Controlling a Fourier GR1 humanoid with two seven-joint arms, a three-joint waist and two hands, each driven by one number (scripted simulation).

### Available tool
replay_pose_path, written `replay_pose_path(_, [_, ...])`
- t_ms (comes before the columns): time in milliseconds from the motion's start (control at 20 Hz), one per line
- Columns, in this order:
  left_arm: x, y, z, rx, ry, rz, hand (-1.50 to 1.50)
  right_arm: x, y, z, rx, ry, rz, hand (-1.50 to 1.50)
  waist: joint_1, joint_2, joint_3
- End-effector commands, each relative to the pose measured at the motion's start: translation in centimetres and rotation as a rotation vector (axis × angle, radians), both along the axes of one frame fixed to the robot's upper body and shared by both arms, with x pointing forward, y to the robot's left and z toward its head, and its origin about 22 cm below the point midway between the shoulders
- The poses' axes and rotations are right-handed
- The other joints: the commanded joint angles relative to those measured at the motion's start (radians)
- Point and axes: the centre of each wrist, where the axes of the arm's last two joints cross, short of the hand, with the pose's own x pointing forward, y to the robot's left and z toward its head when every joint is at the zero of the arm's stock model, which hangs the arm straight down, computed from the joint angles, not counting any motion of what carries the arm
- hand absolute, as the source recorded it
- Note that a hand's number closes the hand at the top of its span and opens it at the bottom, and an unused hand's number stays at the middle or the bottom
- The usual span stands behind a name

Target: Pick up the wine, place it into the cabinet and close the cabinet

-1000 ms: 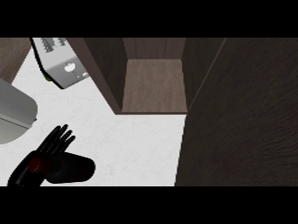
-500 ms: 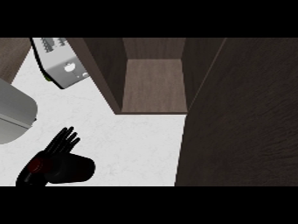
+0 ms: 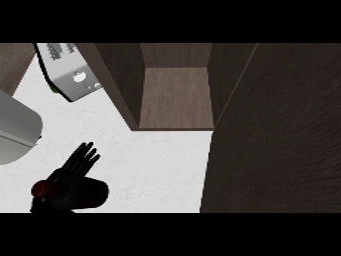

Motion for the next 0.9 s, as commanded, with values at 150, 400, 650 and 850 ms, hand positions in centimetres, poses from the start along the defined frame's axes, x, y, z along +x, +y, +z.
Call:
replay_pose_path(150, [-0.5, -0.3, -1.0, -0.126, -0.026, -0.123, 1.5, -3.6, -0.6, 0.9, 0.047, -0.037, 0.032, -1.5, -0.007, -0.001, 0.0])
replay_pose_path(400, [1.2, -2.0, 0.4, -0.077, -0.101, -0.174, 1.5, -2.7, 0.1, 0.2, 0.045, -0.022, 0.021, -1.5, 0.0, -0.001, 0.0])
replay_pose_path(650, [-0.8, -0.9, 1.7, 0.042, -0.262, -0.174, 1.5, -2.2, 0.0, 0.2, 0.044, -0.035, 0.029, -1.5, 0.006, -0.003, 0.0])
replay_pose_path(850, [1.1, -1.8, 1.8, 0.107, -0.264, 0.117, 1.5, -1.8, -0.6, 0.1, 0.033, -0.044, 0.007, -1.5, 0.001, -0.001, 0.001])
